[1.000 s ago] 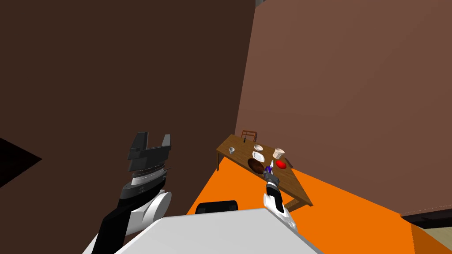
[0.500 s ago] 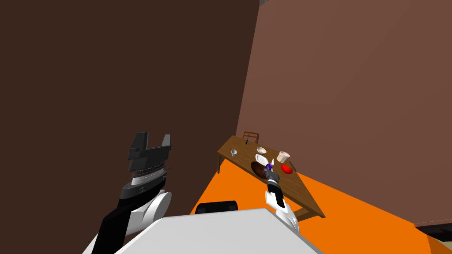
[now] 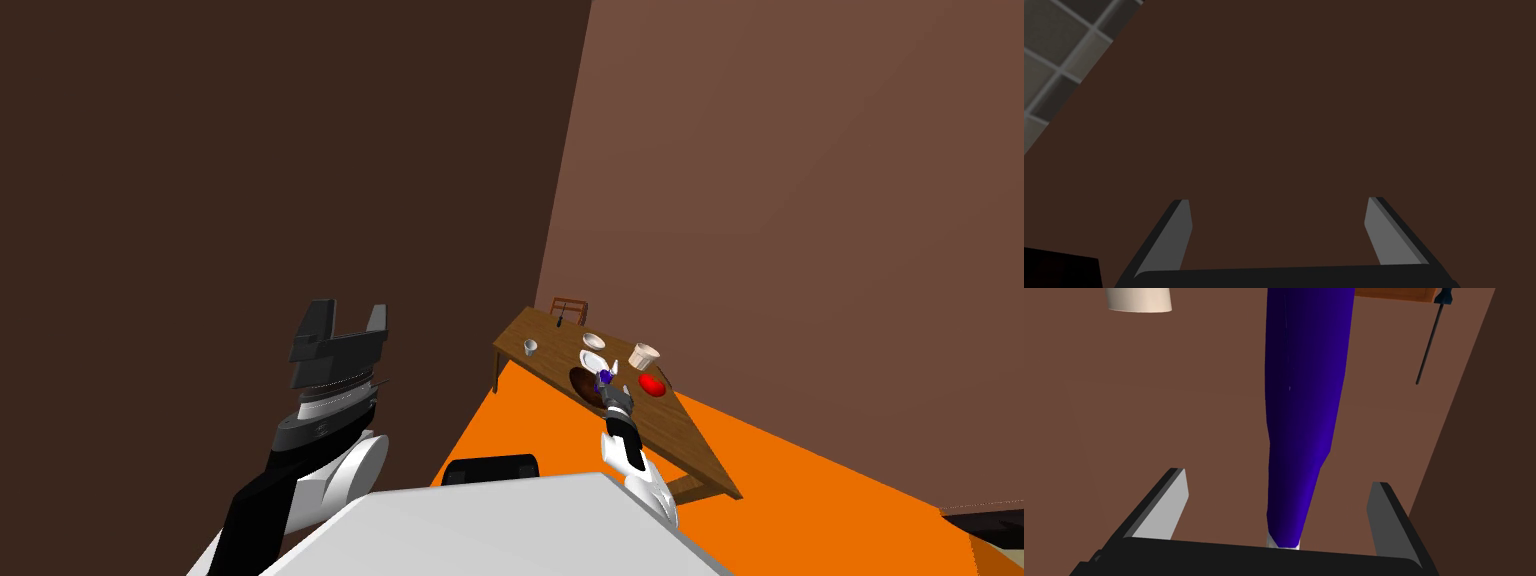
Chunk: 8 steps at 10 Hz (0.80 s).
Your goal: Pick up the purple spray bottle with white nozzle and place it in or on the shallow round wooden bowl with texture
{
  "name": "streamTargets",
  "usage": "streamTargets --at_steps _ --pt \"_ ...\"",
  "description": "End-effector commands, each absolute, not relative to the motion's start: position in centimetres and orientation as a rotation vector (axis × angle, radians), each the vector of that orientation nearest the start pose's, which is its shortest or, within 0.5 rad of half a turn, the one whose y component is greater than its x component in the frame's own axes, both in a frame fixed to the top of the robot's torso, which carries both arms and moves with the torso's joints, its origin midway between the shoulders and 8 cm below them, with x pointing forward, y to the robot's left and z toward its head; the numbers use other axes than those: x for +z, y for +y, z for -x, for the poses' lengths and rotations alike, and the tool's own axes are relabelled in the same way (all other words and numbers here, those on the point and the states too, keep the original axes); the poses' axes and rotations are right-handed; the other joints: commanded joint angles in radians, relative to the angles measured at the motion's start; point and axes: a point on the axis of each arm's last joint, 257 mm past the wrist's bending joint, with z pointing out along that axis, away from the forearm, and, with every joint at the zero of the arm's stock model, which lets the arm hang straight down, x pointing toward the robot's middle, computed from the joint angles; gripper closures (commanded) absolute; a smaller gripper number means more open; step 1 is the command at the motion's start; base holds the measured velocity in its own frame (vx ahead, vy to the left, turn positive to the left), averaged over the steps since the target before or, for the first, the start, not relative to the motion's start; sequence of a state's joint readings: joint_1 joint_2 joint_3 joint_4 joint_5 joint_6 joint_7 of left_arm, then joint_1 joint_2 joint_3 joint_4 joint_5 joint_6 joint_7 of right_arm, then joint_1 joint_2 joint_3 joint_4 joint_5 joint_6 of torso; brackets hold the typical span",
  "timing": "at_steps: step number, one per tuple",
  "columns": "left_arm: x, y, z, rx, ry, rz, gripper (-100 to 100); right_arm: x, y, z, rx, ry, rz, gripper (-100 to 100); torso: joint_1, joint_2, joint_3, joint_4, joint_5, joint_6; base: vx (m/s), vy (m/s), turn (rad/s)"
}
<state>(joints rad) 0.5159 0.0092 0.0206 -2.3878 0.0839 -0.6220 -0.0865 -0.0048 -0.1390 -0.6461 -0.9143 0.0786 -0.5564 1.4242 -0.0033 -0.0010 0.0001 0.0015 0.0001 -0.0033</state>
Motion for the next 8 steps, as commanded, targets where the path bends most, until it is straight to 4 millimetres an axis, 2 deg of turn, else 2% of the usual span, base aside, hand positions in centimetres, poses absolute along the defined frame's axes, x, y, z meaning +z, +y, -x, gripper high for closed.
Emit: streamTargets --at_steps 1,2,3,6,8 --pt "8.7 28.7 -29.3 -1.290 0.436 0.497 0 -35.8 -55.8 -38.5 -0.496 1.543 -0.462 -100 0.000 0.000 0.000 0.000 0.000 0.000 0.000 0.000 0.000" --pt "8.7 28.7 -29.3 -1.290 0.436 0.497 0 -35.8 -55.8 -38.5 -0.496 1.543 -0.462 0 0.000 0.000 0.000 0.000 0.000 0.000 0.000 0.000 0.000" --pt "8.7 28.7 -29.3 -1.290 0.436 0.497 0 -35.0 -55.7 -39.5 -0.465 1.539 -0.423 -100 0.000 0.000 0.000 0.000 0.000 0.000 0.033 0.015 -0.291" --pt "8.7 28.7 -29.2 -1.290 0.436 0.497 0 -34.2 -55.4 -40.6 -0.427 1.534 -0.391 -100 0.000 -0.002 -0.001 0.000 0.000 0.001 0.030 0.003 -0.129" --pt "8.7 28.7 -29.3 -1.290 0.436 0.497 0 -34.2 -55.4 -40.6 -0.427 1.534 -0.391 -100 0.000 0.000 0.000 0.000 0.001 0.000 0.008 0.000 0.020"
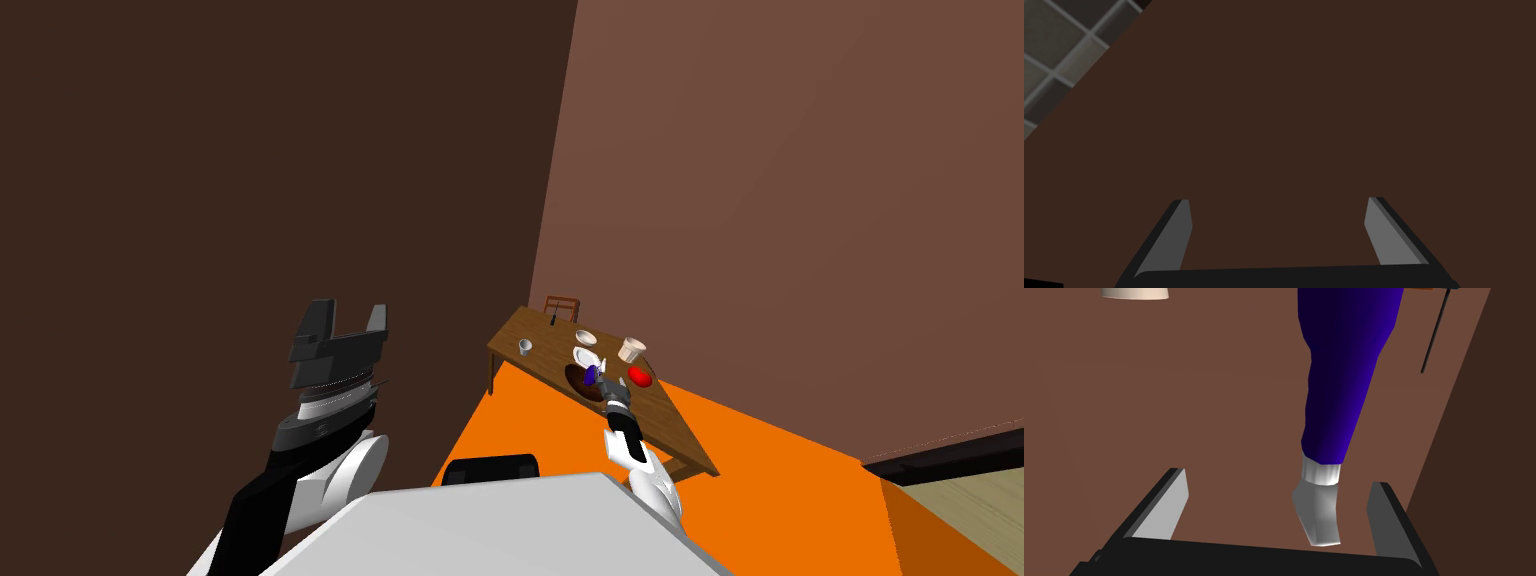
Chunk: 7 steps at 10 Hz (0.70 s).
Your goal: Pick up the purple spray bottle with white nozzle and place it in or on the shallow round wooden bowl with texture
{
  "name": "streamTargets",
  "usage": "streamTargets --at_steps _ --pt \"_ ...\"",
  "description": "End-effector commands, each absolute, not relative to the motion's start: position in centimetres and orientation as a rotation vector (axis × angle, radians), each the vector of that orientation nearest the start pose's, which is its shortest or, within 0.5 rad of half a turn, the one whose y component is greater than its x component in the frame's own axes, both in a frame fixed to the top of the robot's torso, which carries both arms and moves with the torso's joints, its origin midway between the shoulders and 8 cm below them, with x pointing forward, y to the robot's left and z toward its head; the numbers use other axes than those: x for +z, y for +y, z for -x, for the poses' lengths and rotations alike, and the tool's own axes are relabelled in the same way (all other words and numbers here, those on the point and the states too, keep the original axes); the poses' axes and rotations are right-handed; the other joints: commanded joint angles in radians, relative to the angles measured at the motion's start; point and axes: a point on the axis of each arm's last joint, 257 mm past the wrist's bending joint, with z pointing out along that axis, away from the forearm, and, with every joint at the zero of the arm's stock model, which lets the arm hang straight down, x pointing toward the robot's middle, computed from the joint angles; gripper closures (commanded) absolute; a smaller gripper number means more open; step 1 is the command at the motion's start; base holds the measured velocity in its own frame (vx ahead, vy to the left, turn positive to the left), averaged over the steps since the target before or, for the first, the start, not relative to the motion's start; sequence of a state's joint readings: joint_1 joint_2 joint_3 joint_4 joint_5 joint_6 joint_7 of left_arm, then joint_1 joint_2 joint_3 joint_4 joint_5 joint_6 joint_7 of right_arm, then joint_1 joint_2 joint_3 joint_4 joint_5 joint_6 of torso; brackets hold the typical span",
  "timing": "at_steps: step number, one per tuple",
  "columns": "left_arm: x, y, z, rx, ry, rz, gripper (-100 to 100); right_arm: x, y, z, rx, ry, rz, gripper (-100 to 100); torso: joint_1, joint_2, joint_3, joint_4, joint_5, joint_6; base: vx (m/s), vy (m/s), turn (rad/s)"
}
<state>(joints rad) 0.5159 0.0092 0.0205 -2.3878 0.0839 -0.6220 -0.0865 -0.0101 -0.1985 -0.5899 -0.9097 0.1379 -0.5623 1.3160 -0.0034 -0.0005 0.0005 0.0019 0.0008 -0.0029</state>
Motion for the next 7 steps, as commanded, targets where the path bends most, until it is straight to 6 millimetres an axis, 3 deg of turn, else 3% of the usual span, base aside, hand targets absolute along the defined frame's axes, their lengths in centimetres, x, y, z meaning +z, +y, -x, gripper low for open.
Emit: streamTargets --at_steps 1,6,7 --pt "8.7 28.7 -29.3 -1.290 0.436 0.497 0 -34.2 -55.4 -40.6 -0.427 1.534 -0.391 -100 0.000 0.000 0.000 0.000 0.000 0.000 -0.011 0.000 -0.035" --pt "8.7 28.7 -29.3 -1.290 0.436 0.497 0 -34.2 -55.4 -40.6 -0.427 1.534 -0.391 -100 0.000 0.000 0.000 0.000 0.000 0.000 0.004 0.000 0.003" --pt "8.7 28.7 -29.3 -1.290 0.436 0.497 0 -33.2 -56.4 -41.6 -0.426 1.535 -0.390 -100 0.000 0.000 0.000 0.000 0.000 0.000 -0.012 0.000 -0.039"
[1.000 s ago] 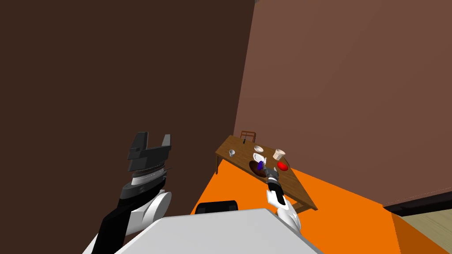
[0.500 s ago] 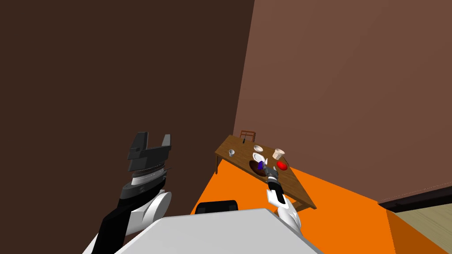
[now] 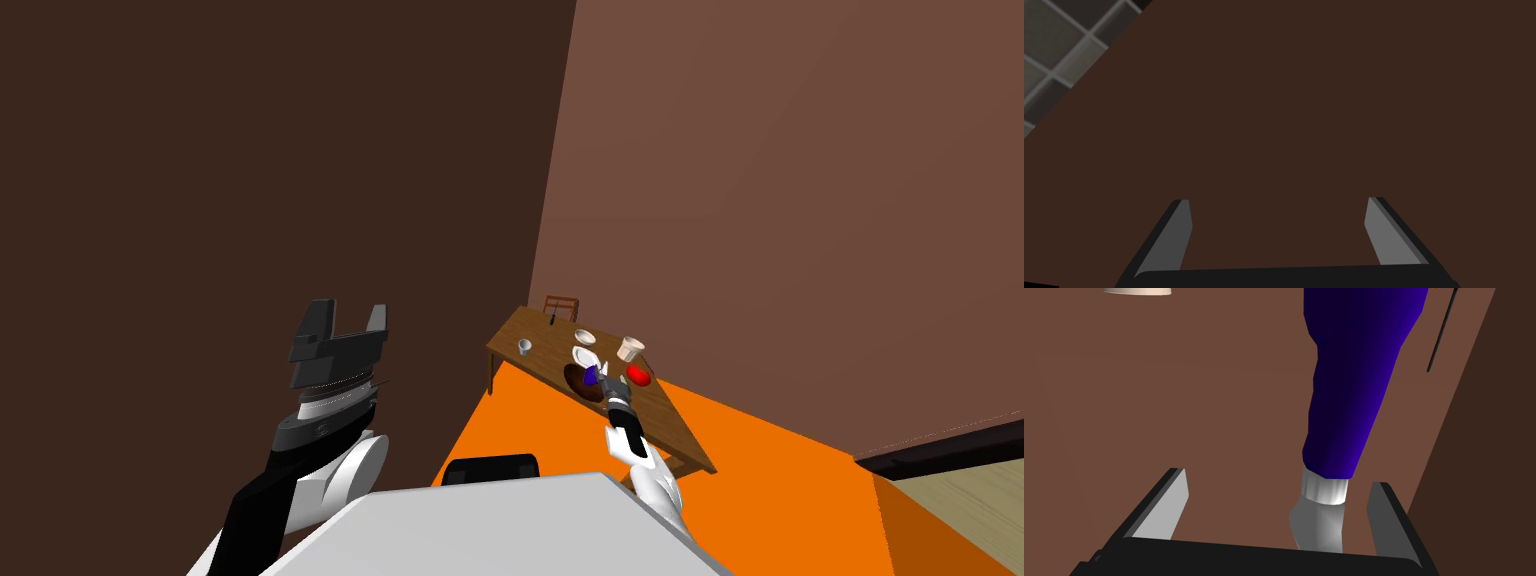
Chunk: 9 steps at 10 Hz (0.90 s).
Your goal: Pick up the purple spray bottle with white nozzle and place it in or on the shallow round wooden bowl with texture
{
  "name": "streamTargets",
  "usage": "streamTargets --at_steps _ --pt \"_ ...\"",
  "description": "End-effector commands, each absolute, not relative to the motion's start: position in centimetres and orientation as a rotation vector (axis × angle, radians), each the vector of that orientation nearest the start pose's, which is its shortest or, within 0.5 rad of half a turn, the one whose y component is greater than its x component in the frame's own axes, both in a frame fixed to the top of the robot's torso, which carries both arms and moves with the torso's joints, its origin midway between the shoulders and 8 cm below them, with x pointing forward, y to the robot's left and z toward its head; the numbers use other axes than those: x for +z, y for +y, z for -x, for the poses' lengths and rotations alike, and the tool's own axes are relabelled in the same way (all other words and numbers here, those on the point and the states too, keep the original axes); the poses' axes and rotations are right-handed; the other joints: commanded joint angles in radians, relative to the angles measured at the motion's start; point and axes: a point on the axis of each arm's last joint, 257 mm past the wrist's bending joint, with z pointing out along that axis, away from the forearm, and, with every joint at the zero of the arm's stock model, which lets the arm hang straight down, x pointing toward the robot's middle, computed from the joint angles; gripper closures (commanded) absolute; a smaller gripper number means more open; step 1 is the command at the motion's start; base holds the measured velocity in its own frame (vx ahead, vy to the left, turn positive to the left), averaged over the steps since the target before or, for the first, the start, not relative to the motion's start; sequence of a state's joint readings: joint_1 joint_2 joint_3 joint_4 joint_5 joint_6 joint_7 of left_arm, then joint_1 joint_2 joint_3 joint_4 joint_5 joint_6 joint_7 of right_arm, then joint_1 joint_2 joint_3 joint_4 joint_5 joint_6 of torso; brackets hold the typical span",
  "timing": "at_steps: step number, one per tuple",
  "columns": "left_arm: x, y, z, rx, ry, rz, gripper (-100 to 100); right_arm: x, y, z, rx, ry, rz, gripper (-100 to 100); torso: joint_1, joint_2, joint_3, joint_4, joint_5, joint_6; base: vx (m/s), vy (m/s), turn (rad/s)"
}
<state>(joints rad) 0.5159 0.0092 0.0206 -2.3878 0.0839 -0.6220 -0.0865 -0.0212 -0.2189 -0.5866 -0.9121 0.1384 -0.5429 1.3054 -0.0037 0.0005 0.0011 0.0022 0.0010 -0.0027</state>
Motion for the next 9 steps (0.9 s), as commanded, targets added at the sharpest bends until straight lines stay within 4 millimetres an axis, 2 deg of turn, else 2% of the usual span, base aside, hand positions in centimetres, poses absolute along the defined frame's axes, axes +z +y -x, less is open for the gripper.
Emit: streamTargets --at_steps 1,3,9 --pt "8.7 28.7 -29.3 -1.290 0.436 0.497 0 -32.6 -56.9 -42.0 -0.426 1.535 -0.389 -100 0.000 0.000 0.000 0.000 0.000 0.000 -0.018 0.001 -0.058" --pt "8.7 28.7 -29.3 -1.290 0.436 0.497 0 -31.6 -57.8 -43.0 -0.427 1.536 -0.389 -100 0.000 0.000 0.000 0.000 0.000 0.000 -0.007 0.000 -0.020" --pt "8.7 28.7 -29.3 -1.290 0.436 0.497 0 -31.0 -58.3 -43.4 -0.427 1.536 -0.389 -100 0.000 0.000 0.000 0.000 0.000 0.000 -0.006 0.000 -0.009"
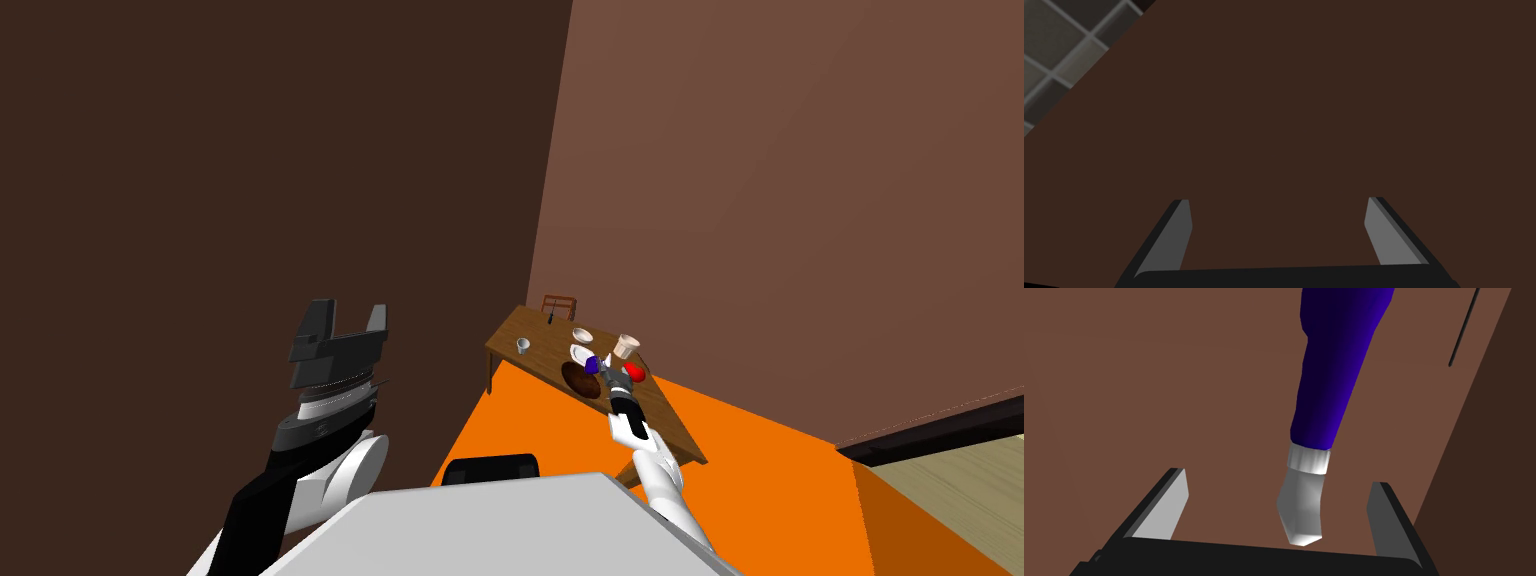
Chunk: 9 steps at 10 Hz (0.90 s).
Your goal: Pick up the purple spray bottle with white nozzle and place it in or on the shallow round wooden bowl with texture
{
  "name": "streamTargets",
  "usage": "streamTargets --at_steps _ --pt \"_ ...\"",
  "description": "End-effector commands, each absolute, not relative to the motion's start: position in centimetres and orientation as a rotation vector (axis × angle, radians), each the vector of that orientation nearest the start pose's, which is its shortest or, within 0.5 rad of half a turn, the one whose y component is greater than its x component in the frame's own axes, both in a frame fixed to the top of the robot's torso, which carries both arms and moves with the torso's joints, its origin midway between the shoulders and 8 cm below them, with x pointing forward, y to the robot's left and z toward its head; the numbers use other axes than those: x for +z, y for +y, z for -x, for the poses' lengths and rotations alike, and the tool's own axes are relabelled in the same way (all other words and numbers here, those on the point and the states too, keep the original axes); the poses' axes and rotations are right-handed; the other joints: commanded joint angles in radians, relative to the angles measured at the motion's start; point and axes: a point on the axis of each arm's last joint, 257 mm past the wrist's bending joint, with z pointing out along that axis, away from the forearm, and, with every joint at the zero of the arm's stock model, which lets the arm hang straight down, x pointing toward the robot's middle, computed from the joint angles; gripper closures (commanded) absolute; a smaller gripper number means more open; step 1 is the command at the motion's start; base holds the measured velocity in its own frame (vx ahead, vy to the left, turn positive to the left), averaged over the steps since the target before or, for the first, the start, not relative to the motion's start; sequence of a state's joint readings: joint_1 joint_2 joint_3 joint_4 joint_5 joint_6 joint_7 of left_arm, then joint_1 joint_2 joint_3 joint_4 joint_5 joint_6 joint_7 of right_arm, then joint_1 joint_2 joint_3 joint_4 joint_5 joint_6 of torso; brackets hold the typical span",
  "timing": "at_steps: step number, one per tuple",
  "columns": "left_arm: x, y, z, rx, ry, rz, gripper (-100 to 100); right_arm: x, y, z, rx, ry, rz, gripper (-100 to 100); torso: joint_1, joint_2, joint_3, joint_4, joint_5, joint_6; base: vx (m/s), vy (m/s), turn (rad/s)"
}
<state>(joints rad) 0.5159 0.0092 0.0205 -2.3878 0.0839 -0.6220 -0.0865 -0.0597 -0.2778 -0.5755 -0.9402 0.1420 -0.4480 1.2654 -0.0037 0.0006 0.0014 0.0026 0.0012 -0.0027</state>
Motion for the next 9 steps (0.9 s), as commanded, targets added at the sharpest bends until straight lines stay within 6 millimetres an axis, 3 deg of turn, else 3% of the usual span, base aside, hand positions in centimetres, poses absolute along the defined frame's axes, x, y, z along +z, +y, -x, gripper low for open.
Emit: streamTargets --at_steps 1,6,9 --pt "8.7 28.7 -29.3 -1.290 0.436 0.497 0 -31.0 -58.3 -43.4 -0.427 1.536 -0.389 -100 0.000 0.000 0.000 0.000 0.000 0.000 -0.010 0.000 -0.031" --pt "8.7 28.7 -29.3 -1.290 0.436 0.497 0 -31.0 -58.3 -43.4 -0.427 1.536 -0.389 -100 0.000 0.000 0.000 0.000 0.000 0.000 0.002 0.000 0.005" --pt "8.7 28.7 -29.3 -1.290 0.436 0.497 0 -28.4 -59.8 -45.8 -0.421 1.539 -0.381 -100 0.000 0.000 0.000 0.000 0.000 0.000 -0.018 0.001 -0.060"
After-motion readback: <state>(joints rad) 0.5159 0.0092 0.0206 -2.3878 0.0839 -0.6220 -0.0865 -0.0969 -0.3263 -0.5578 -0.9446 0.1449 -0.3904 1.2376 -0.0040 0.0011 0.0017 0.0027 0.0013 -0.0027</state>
